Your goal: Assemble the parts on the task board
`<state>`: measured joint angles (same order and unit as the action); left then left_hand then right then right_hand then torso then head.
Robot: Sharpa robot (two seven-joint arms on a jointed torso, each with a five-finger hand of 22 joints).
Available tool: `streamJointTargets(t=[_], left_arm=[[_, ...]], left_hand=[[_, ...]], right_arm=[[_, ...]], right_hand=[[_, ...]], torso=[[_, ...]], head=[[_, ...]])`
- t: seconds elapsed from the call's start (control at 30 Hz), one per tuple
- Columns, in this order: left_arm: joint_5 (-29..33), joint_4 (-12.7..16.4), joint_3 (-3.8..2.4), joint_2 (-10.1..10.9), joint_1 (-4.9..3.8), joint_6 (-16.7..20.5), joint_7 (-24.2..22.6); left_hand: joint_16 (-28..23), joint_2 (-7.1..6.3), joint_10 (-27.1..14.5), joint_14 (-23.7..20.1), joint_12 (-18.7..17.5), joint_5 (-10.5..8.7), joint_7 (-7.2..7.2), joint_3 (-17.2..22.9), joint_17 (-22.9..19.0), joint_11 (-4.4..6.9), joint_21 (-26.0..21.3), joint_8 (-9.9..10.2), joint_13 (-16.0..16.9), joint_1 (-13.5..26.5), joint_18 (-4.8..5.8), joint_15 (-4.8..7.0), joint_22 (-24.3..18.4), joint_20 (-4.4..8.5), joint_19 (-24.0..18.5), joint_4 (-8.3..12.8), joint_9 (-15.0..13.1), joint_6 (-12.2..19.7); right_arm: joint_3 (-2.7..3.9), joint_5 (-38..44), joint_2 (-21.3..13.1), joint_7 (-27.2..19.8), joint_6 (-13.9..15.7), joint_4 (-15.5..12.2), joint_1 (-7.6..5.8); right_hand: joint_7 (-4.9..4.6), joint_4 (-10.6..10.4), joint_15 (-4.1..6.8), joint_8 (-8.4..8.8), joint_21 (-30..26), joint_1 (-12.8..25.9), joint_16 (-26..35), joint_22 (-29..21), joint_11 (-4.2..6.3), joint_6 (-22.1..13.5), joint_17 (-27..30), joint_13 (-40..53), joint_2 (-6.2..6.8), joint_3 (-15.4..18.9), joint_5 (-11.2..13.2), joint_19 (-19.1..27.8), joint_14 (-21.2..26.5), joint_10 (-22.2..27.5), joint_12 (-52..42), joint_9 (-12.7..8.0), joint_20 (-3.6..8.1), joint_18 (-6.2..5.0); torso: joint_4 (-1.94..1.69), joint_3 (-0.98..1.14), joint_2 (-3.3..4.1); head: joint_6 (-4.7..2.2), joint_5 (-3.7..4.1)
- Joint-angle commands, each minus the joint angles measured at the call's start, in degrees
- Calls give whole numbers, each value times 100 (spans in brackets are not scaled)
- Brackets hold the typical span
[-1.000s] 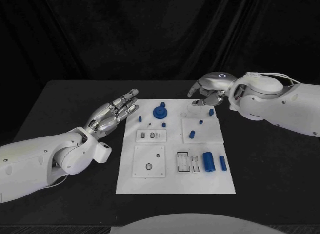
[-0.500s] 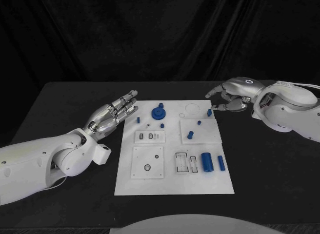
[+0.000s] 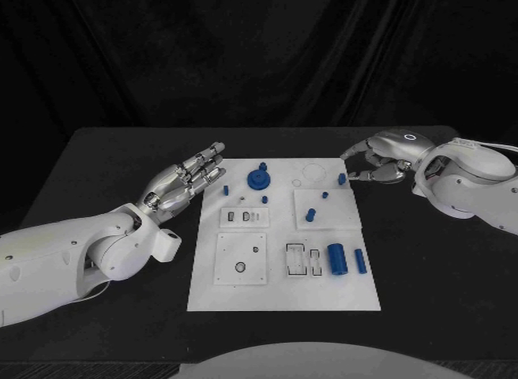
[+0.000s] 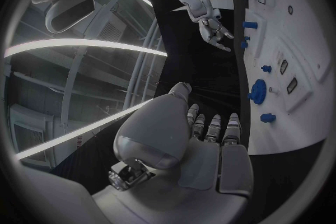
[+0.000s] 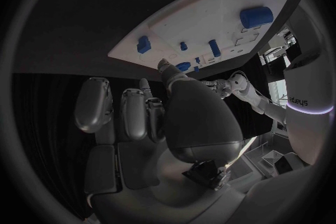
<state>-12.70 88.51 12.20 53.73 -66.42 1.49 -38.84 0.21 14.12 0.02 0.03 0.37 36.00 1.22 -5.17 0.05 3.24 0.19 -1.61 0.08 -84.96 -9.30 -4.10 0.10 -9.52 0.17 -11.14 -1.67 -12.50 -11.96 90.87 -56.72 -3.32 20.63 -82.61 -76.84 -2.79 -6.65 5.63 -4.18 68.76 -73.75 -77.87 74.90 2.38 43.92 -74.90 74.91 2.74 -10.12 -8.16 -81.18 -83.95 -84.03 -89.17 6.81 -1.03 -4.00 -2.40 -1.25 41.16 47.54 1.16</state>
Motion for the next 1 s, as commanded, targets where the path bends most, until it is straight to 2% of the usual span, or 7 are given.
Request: streamJointTargets(t=[0.03, 0.37, 0.6, 1.0], left_arm=[[-16, 7, -4, -9, 9, -69, -234], [-16, 0, -4, -17, 14, -79, -233], [-16, -4, -4, -19, 16, -84, -232], [-16, -20, -4, -27, 20, -99, -222]], left_hand=[[-21, 26, -2, -3, -37, 36, -37, 24, -5, -34, -14, -12, -8, -6, -34, -37, -5, -43, -10, 3, -5, 1], [-21, 25, -2, -3, -37, 37, -38, 37, -5, -36, -14, -11, -8, -4, -33, -39, -6, -45, -11, 12, -4, 7], [-21, 25, -2, -3, -37, 37, -38, 37, -5, -36, -14, -11, -8, -4, -33, -39, -6, -45, -11, 12, -4, 7], [-21, 26, -2, -3, -37, 38, -40, 51, -5, -37, -14, -10, -8, -2, -32, -41, -6, -47, -11, 21, -3, 11]], right_arm=[[4, 30, 42, 3, 157, 78, 38], [4, 30, 172, 37, 173, 260, 113], [4, 30, 254, 62, 175, 364, 175], [4, 30, 393, 126, 169, 553, 217]], right_hand=[[-47, -27, -3, -29, -34, -24, 30, 418, -23, 19, -400, 1313, 32, 18, 43, 12, -380, -468, 30, -5, 25, -80], [-95, -39, -33, -84, -49, -58, 43, 419, -62, 110, -377, 1319, 35, 32, 59, 6, -384, -472, 27, 12, 1, -79], [-142, -85, -65, -191, -82, -66, 58, 417, -102, 289, -347, 1318, 41, 70, 88, 3, -387, -472, 26, 73, -31, -83], [-180, -129, -93, -353, -128, -85, 79, 416, -135, 490, -306, 1313, 53, 118, 104, 1, -385, -470, 27, 206, -59, -89]], torso=[[-12, -1, 1], [2, -6, -1], [-10, -4, -7], [-5, -7, -11]], head=[[12, 18], [27, 15], [29, 19], [36, 13]])
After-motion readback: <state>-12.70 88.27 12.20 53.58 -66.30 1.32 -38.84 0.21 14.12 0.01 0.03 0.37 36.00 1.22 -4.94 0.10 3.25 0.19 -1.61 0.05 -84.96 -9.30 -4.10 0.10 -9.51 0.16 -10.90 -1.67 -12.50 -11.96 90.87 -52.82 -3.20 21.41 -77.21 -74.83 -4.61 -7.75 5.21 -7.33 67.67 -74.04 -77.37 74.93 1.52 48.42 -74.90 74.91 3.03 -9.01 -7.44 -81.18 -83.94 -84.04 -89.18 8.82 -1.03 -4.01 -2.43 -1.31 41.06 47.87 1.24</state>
